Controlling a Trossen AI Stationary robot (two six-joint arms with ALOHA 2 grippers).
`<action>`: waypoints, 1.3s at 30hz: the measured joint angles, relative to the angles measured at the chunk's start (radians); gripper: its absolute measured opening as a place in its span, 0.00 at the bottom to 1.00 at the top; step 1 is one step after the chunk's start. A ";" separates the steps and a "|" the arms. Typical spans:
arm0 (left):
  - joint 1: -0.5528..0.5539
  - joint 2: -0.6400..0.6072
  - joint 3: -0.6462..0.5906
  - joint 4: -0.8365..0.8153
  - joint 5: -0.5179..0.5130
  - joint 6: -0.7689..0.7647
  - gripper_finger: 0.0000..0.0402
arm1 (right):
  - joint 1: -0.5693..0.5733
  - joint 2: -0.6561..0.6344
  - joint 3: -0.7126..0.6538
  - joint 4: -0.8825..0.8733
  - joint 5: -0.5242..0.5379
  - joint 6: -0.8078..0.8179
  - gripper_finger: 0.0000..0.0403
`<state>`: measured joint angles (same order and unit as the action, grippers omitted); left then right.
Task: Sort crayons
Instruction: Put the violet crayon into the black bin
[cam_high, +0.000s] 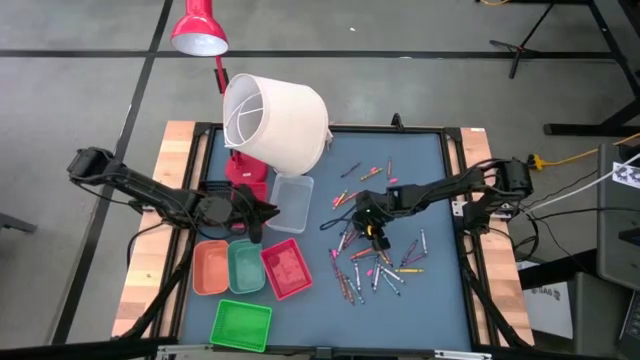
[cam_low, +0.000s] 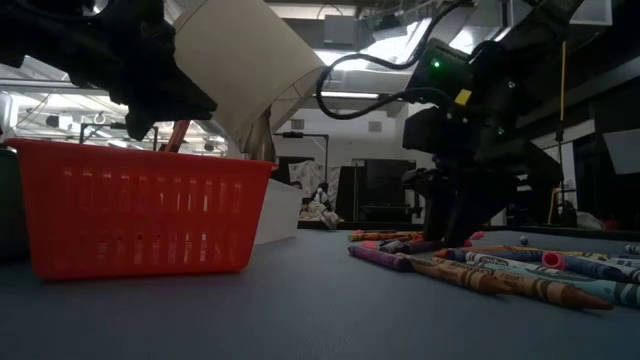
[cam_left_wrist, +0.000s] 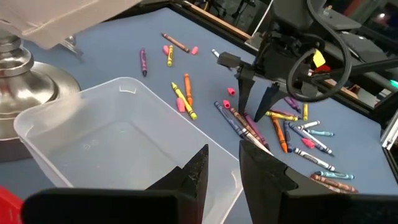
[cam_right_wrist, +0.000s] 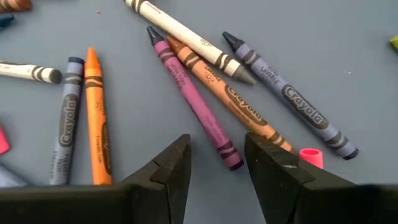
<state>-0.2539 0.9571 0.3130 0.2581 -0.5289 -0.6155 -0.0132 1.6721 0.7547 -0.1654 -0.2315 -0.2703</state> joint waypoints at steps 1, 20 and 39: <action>0.000 0.002 0.000 0.000 0.000 0.000 0.19 | 0.000 0.007 0.002 0.000 0.000 0.000 0.38; 0.000 0.006 0.000 0.044 0.000 -0.001 0.19 | 0.000 0.023 0.000 -0.003 0.029 -0.052 0.17; 0.000 0.006 0.000 0.045 -0.001 -0.001 0.19 | 0.000 0.024 -0.001 -0.008 0.031 -0.052 0.05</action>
<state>-0.2537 0.9634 0.3134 0.3027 -0.5297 -0.6167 -0.0132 1.6962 0.7532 -0.1734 -0.2005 -0.3222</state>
